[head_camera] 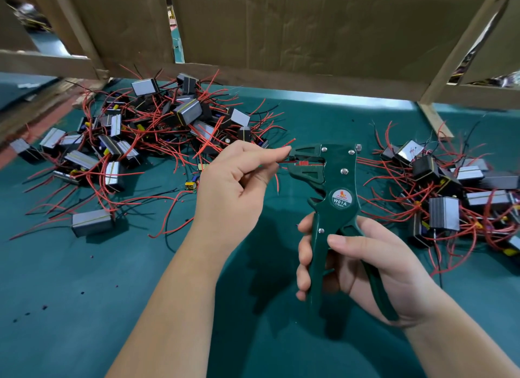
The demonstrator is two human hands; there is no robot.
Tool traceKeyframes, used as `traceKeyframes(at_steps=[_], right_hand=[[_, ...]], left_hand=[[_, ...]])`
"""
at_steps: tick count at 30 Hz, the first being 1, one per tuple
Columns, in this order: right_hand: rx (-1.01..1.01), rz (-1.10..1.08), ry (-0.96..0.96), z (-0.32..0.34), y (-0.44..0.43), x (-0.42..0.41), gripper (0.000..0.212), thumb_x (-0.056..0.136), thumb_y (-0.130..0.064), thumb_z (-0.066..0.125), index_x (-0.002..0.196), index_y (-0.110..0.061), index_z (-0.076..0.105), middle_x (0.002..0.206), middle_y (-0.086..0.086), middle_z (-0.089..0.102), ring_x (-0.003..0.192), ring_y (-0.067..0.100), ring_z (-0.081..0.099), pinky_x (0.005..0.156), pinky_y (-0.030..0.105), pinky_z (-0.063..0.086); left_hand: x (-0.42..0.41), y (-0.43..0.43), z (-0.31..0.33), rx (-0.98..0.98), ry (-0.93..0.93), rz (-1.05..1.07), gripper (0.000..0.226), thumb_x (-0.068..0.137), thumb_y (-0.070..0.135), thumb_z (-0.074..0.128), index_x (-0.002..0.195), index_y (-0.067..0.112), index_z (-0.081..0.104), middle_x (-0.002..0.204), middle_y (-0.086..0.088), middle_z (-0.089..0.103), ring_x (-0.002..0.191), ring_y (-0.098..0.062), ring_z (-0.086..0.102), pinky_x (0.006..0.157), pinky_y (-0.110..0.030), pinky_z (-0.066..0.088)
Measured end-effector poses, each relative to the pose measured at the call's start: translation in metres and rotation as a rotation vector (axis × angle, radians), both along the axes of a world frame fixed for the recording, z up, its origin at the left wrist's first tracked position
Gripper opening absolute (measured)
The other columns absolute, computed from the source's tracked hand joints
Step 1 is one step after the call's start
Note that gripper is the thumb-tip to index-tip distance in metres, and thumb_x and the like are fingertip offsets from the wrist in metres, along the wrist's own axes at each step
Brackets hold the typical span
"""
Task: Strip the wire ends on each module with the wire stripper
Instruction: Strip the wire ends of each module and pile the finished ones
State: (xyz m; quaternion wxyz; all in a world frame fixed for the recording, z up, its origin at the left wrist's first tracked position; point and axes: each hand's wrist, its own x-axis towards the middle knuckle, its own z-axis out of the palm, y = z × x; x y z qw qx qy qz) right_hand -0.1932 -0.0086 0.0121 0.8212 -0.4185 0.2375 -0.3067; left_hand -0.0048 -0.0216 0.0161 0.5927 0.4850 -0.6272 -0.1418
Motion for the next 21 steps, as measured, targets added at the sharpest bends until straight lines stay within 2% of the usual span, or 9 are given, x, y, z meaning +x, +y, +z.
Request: traceKeyframes(at_steps=[5, 8, 10, 12, 14, 17, 19, 21], right_hand=[[-0.016, -0.003, 0.023, 0.000, 0.003, 0.001, 0.045, 0.069, -0.025, 0.081, 0.104, -0.002, 0.064, 0.082, 0.023, 0.060, 0.068, 0.039, 0.060, 0.065, 0.052, 0.051], [-0.008, -0.019, 0.034, 0.001, 0.003, 0.002, 0.044, 0.069, -0.026, 0.082, 0.102, -0.003, 0.065, 0.080, 0.023, 0.059, 0.065, 0.038, 0.060, 0.063, 0.051, 0.051], [0.001, -0.024, 0.042, 0.002, 0.003, 0.002, 0.043, 0.068, -0.027, 0.082, 0.100, -0.004, 0.065, 0.078, 0.023, 0.059, 0.063, 0.037, 0.060, 0.062, 0.049, 0.051], [0.021, -0.029, 0.046, 0.002, 0.003, 0.003, 0.042, 0.067, -0.028, 0.083, 0.097, -0.005, 0.065, 0.076, 0.022, 0.059, 0.060, 0.036, 0.060, 0.060, 0.048, 0.051], [0.049, -0.042, 0.036, 0.002, 0.005, 0.004, 0.042, 0.068, -0.033, 0.083, 0.094, -0.006, 0.064, 0.073, 0.021, 0.058, 0.057, 0.034, 0.059, 0.058, 0.046, 0.051], [0.101, -0.127, 0.062, 0.006, 0.009, 0.010, 0.039, 0.070, -0.041, 0.079, 0.084, -0.010, 0.060, 0.063, 0.013, 0.052, 0.045, 0.026, 0.052, 0.047, 0.036, 0.048], [0.168, -0.229, 0.113, 0.006, 0.007, 0.014, 0.035, 0.070, -0.041, 0.073, 0.077, -0.013, 0.054, 0.057, 0.006, 0.045, 0.037, 0.019, 0.042, 0.038, 0.026, 0.039], [0.215, -0.276, 0.106, 0.006, 0.005, 0.016, 0.034, 0.066, -0.044, 0.066, 0.076, -0.013, 0.054, 0.057, 0.005, 0.046, 0.039, 0.019, 0.043, 0.037, 0.027, 0.040]], left_hand=[[0.002, 0.001, 0.003, 0.023, 0.031, 0.022, 0.023, 0.087, 0.001, 0.064, 0.094, 0.022, 0.069, 0.082, 0.011, 0.062, 0.063, -0.003, 0.046, 0.060, -0.016, 0.034], [0.002, 0.002, 0.004, 0.021, 0.043, 0.023, 0.025, 0.087, 0.005, 0.064, 0.091, 0.029, 0.067, 0.084, 0.003, 0.067, 0.064, -0.022, 0.053, 0.059, -0.030, 0.041], [0.002, 0.002, 0.004, 0.022, 0.041, 0.022, 0.026, 0.086, 0.007, 0.065, 0.090, 0.032, 0.066, 0.085, 0.003, 0.069, 0.066, -0.029, 0.055, 0.061, -0.036, 0.043], [0.002, 0.002, 0.002, 0.036, 0.035, 0.027, 0.026, 0.085, 0.008, 0.065, 0.090, 0.033, 0.066, 0.082, 0.007, 0.068, 0.065, -0.025, 0.055, 0.060, -0.033, 0.043], [0.002, 0.000, 0.000, 0.074, 0.088, 0.002, 0.025, 0.084, 0.009, 0.064, 0.093, 0.032, 0.065, 0.077, 0.012, 0.065, 0.061, -0.012, 0.051, 0.057, -0.022, 0.042], [0.004, -0.003, -0.005, 0.116, 0.184, -0.081, 0.027, 0.087, 0.009, 0.058, 0.109, 0.024, 0.056, 0.083, 0.007, 0.066, 0.070, -0.002, 0.056, 0.067, -0.014, 0.042], [0.004, -0.005, -0.009, 0.194, 0.115, -0.095, 0.029, 0.091, 0.012, 0.053, 0.120, 0.020, 0.053, 0.088, 0.004, 0.069, 0.072, 0.001, 0.058, 0.070, -0.014, 0.041], [0.000, -0.007, -0.014, 0.321, -0.028, -0.071, 0.031, 0.097, 0.012, 0.050, 0.127, 0.017, 0.053, 0.086, 0.011, 0.069, 0.065, 0.010, 0.054, 0.067, -0.016, 0.039]])
